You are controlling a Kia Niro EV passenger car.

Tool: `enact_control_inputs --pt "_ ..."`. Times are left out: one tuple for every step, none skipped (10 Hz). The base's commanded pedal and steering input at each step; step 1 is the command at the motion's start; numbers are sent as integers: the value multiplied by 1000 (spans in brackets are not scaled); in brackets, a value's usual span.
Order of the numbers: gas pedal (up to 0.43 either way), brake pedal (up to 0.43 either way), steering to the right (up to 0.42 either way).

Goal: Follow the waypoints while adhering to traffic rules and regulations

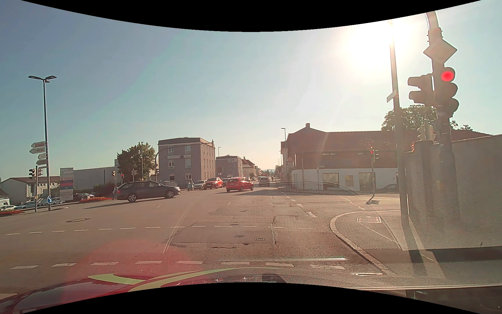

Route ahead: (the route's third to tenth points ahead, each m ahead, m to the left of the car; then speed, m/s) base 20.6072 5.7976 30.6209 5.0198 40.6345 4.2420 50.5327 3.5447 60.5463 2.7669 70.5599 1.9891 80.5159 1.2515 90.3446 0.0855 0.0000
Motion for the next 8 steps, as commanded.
enact_control_inputs --pt "0 268 0" --pt "0 262 0" --pt "0 268 0" --pt "0 268 1" --pt "0 268 1" --pt "0 268 0" --pt "0 262 0" --pt "0 262 0"
